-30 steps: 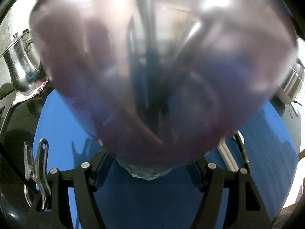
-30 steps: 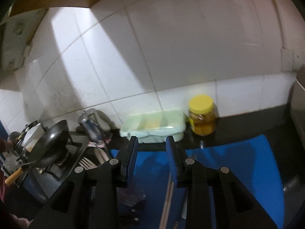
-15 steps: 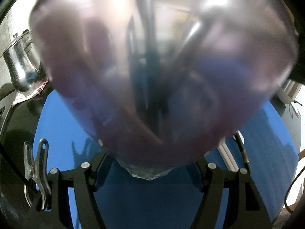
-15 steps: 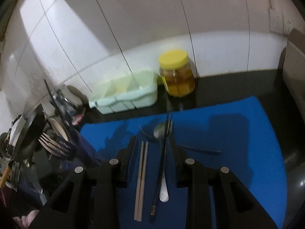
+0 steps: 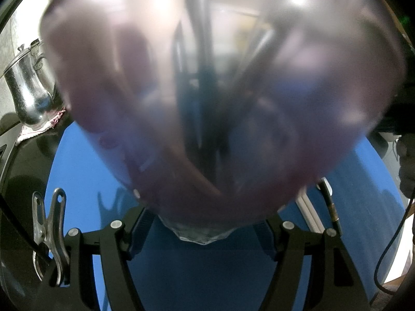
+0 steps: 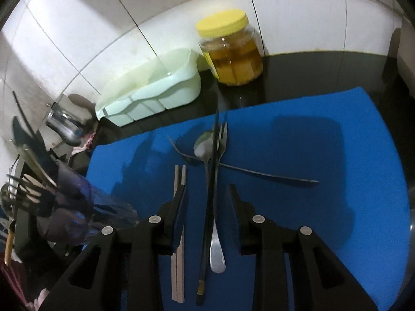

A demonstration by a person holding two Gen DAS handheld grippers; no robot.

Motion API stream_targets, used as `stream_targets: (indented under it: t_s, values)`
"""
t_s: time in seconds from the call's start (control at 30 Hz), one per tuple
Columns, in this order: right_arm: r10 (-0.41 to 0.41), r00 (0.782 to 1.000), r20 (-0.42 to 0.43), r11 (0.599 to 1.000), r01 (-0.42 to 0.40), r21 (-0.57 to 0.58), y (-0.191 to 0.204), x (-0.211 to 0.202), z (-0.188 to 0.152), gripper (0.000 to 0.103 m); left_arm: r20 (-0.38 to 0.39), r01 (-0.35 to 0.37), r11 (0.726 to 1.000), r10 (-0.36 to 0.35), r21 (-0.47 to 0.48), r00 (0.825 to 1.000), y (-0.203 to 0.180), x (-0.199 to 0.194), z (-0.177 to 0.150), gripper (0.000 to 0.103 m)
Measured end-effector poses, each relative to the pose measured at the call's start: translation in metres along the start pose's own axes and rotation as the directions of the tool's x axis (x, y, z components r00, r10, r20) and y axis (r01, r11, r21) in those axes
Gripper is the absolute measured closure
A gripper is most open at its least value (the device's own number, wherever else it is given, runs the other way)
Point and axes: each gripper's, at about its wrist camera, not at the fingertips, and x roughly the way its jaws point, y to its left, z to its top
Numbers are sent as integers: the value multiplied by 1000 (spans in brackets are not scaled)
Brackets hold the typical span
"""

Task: Organize utensils
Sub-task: 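Close the right tool on the dark chopstick lying on the mat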

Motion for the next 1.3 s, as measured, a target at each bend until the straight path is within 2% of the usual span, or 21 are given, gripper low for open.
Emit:
stream_targets:
  t_s: [0.4, 0.77, 1.0, 1.1, 1.23, 1.3]
  values:
    - [3, 999, -47, 1000, -3, -1, -2, 20, 7, 72, 0, 0, 1000, 0, 0, 1000, 1, 0, 0, 29]
    - [-44, 998, -46, 998, 42, -44, 3, 33, 16, 72, 0, 0, 1000, 0, 0, 1000, 2, 0, 0, 29]
    - [-95, 994, -53, 992, 90, -94, 5, 42, 17, 83, 0, 1, 1000, -1, 0, 1000, 2, 0, -1, 29]
    - [-89, 995, -51, 991, 83, -100, 5, 43, 17, 85, 0, 1, 1000, -1, 0, 1000, 2, 0, -1, 29]
    - [-78, 995, -61, 991, 71, -117, 7, 43, 17, 94, 0, 1, 1000, -1, -1, 1000, 2, 0, -1, 29]
    - [-71, 995, -65, 989, 62, -133, 11, 43, 15, 94, 0, 1, 1000, -1, -1, 1000, 2, 0, -1, 29]
